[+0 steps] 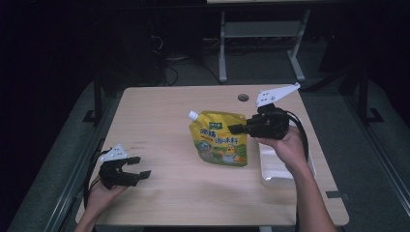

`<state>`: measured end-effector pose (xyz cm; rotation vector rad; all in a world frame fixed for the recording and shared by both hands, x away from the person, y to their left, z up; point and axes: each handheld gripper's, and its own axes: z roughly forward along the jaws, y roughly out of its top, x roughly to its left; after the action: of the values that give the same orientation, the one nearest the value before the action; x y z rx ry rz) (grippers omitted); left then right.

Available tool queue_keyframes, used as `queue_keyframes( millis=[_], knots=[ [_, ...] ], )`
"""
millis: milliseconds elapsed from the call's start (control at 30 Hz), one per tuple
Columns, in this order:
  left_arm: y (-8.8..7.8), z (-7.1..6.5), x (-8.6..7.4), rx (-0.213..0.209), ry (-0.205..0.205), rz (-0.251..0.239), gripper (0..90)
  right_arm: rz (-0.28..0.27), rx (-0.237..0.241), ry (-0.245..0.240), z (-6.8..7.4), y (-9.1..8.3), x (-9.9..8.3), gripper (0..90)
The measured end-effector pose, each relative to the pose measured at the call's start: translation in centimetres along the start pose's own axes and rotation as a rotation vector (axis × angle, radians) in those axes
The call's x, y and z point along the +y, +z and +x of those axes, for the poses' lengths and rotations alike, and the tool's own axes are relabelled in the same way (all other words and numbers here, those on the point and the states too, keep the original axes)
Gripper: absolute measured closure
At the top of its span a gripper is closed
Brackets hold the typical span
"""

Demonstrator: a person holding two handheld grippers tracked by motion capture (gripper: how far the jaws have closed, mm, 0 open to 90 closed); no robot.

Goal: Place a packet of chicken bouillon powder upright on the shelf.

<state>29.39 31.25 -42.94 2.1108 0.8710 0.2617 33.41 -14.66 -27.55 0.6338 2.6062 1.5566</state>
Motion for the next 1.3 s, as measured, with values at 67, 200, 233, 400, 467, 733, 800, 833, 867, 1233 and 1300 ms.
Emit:
queue_keyframes(
  millis=[67,200,233,400,467,733,800,833,867,1233,1300],
  knots=[
    [0.0,0.0,0.0,0.000,0.000,0.001,25.2,0.001,-0.005,0.002,-0.1,-0.3,-0.1,89.6],
    [0.1,0.1,-0.1,0.000,0.003,0.010,25.1,-0.001,-0.018,0.009,-0.3,-1.2,-0.4,89.6],
    [0.1,0.1,-0.1,0.000,0.003,0.010,25.0,-0.003,-0.022,0.008,-0.3,-1.4,-0.5,89.6],
    [0.2,0.0,-0.1,0.000,0.002,0.014,24.7,-0.012,-0.040,0.010,-0.5,-2.5,-0.7,89.6],
    [0.2,0.0,-0.1,-0.001,-0.002,0.010,24.0,-0.011,-0.046,0.012,-0.4,-2.9,-0.8,89.6],
    [0.1,0.0,0.0,0.000,-0.008,0.001,23.4,-0.018,-0.061,0.025,-0.7,-4.2,-1.3,89.6],
    [0.1,0.0,0.0,0.000,-0.006,0.002,23.5,-0.022,-0.068,0.028,-0.7,-4.5,-1.5,89.6],
    [0.1,0.0,0.0,0.000,-0.006,0.003,23.4,-0.022,-0.071,0.031,-0.7,-4.6,-1.6,89.6],
    [0.1,0.0,0.0,0.000,-0.006,0.002,23.4,-0.022,-0.074,0.031,-0.8,-4.8,-1.7,89.6],
    [0.2,0.0,0.0,0.005,-0.009,0.001,22.3,-0.047,-0.113,0.048,-0.9,-7.1,-3.0,89.6],
    [0.2,0.0,0.0,0.005,-0.011,0.001,22.3,-0.050,-0.121,0.053,-0.9,-7.6,-3.2,89.6]
  ],
)
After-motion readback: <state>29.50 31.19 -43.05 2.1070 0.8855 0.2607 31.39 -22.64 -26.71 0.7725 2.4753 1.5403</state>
